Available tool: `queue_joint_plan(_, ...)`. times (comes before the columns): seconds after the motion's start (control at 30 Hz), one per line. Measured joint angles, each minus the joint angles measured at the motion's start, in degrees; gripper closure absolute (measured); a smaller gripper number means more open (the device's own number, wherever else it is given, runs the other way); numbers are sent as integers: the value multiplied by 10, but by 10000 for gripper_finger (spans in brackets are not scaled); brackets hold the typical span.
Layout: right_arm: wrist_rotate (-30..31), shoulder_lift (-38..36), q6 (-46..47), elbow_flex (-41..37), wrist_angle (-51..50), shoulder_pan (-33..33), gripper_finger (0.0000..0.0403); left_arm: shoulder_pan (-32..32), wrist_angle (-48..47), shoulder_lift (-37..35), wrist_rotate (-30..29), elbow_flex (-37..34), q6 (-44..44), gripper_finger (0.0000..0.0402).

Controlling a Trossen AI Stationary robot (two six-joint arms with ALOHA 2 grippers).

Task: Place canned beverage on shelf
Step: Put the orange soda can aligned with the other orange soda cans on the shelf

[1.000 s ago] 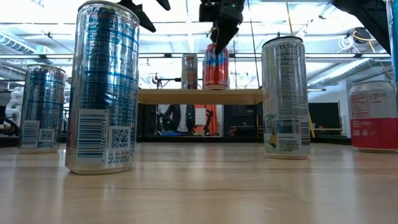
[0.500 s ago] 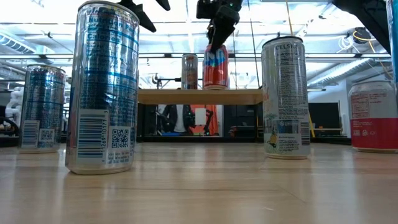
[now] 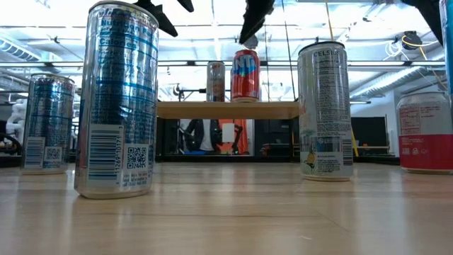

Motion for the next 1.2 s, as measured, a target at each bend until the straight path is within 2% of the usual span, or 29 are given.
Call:
queue_joint_plan(0.2, 4, -23, 73, 1, -54, 14, 73, 0, 0, 0, 0, 0, 0, 71)
queue_joint_plan(0.3, -1, -19, 121, 1, -62, 15, 94, 0, -1, 0, 0, 0, 0, 71)
queue_joint_plan(0.37, -25, -15, 149, 1, -57, 15, 115, 0, -2, 0, 0, 0, 0, 71)
queue_joint_plan(0.47, -55, -10, 189, 1, -60, 19, 155, 0, -3, 0, 0, 0, 2, 71)
queue_joint_plan(0.63, -58, -7, 196, -1, -60, 31, 238, 0, -4, 0, 0, 0, 1, 71)
queue_joint_plan(0.93, -58, -7, 149, -99, -24, 25, 386, -1, -5, 0, 0, 0, 3, 71)
queue_joint_plan(1.0, -58, -7, 148, -122, -17, 21, 398, -1, -5, 0, 0, 0, 3, 71)
queue_joint_plan(1.2, -22, -7, 156, -141, -6, 6, 390, -1, -5, 0, 3, 0, 4, 71)
